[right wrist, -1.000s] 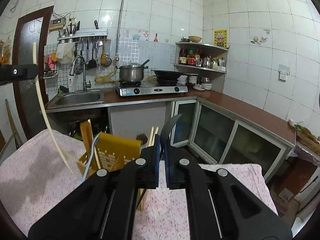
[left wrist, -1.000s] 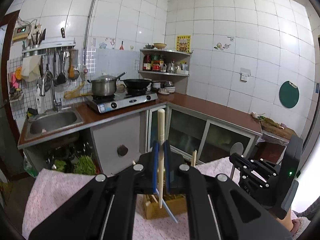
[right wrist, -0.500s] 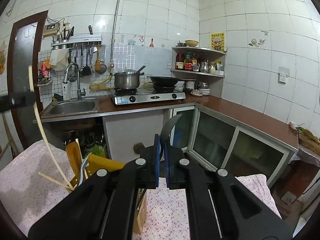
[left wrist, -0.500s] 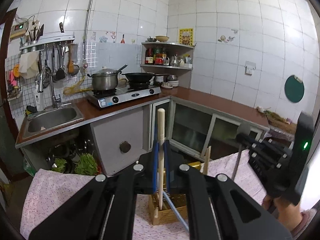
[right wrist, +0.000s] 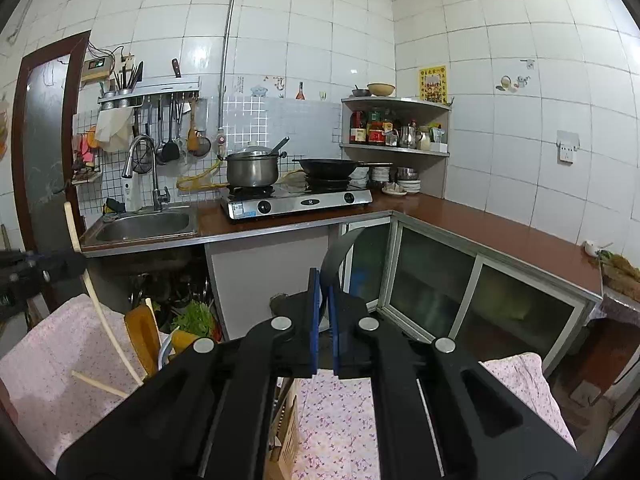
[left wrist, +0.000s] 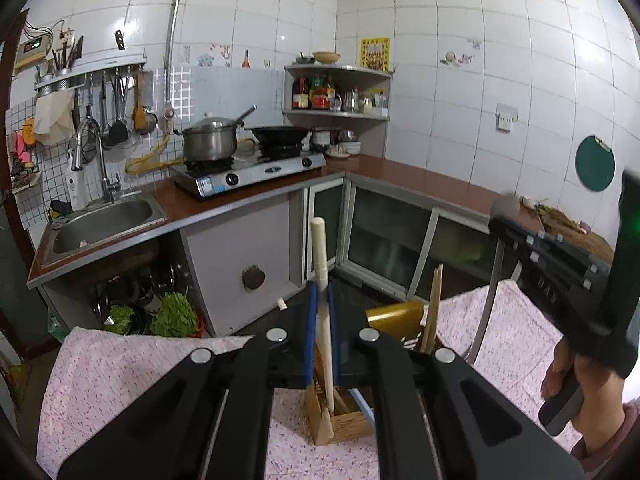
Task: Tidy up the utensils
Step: 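Lower the chopstick into the holder with the left tool while the right tool lowers the spoon in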
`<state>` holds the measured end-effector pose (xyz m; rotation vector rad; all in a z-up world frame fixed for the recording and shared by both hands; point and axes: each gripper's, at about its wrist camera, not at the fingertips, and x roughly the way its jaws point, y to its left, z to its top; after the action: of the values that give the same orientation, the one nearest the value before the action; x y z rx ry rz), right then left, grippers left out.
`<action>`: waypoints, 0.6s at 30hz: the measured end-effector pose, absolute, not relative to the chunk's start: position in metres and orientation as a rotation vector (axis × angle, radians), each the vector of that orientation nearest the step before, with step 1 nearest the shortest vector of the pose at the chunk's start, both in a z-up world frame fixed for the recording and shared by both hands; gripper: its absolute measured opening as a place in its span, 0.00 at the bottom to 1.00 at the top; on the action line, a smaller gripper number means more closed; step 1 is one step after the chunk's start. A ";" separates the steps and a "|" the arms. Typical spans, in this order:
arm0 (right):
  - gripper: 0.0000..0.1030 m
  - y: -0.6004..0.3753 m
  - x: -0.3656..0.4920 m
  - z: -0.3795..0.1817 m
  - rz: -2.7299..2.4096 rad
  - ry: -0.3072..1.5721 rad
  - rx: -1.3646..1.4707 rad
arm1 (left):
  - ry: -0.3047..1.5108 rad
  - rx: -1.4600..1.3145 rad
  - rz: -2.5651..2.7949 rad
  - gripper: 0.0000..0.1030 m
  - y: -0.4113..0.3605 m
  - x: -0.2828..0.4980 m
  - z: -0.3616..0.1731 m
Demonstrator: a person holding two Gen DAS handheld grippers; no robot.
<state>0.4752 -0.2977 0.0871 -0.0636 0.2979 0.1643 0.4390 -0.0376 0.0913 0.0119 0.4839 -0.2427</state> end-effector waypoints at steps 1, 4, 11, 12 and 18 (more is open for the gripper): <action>0.05 -0.298 0.476 0.087 0.163 0.293 -0.062 | 0.490 0.013 -0.241 0.07 -0.038 0.441 0.089; 0.05 -0.297 0.481 0.088 0.157 0.283 -0.057 | 0.512 0.007 -0.241 0.07 -0.037 0.447 0.081; 0.05 -0.303 0.485 0.096 0.173 0.249 0.001 | 0.533 0.003 -0.235 0.07 -0.030 0.454 0.073; 0.05 -0.304 0.485 0.098 0.175 0.244 0.004 | 0.534 0.002 -0.235 0.07 -0.030 0.454 0.072; 0.05 -0.300 0.487 0.100 0.185 0.242 -0.008 | 0.541 0.012 -0.241 0.07 -0.033 0.454 0.066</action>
<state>0.4870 -0.2997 0.0998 -0.0078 0.2415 0.1853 0.4540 -0.0332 0.0664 0.0117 0.5409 -0.2411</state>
